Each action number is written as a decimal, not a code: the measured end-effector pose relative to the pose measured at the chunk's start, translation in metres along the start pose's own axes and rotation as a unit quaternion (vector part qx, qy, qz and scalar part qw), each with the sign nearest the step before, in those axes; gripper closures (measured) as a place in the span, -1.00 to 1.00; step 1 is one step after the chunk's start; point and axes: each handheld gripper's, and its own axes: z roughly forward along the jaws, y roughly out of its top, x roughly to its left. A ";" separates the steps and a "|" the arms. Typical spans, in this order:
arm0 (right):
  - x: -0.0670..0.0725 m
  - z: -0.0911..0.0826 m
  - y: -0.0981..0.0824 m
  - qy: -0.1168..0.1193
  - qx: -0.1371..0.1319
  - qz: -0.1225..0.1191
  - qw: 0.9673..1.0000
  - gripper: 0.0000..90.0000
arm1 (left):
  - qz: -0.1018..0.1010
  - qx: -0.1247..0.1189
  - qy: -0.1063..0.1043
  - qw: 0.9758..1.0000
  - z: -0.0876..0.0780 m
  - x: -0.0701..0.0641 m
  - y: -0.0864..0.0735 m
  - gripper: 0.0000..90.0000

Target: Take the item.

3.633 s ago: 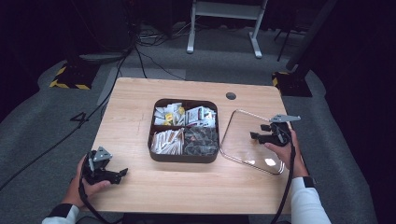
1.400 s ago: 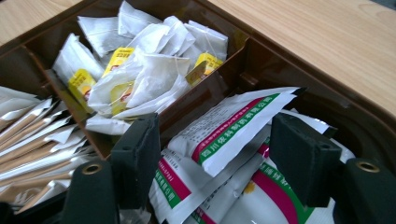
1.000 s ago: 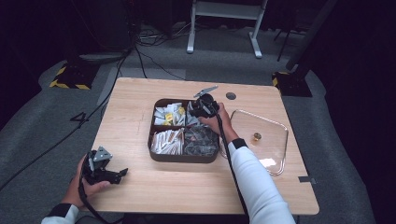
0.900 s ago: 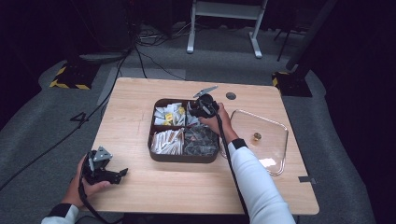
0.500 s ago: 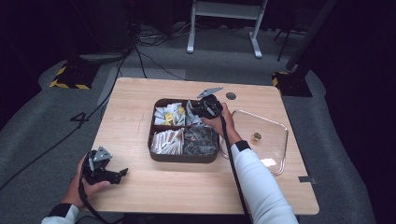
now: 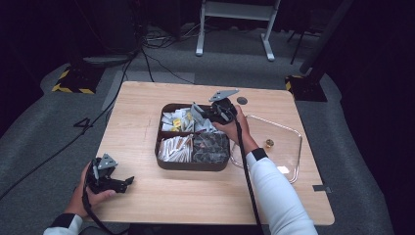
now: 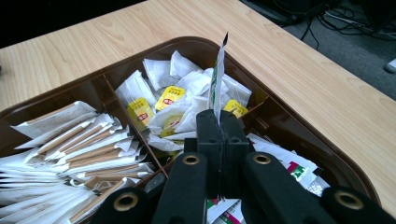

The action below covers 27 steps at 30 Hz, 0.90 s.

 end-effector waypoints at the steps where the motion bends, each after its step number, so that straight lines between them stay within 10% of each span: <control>1: 0.000 -0.001 0.000 0.000 -0.002 0.001 1.000 1.00 | 0.001 0.001 0.000 1.000 0.000 0.000 0.000 -0.99; 27: 0.004 -0.064 -0.022 0.014 -0.048 -0.005 0.999 1.00 | 0.000 0.000 0.000 1.000 0.000 0.000 0.000 -0.99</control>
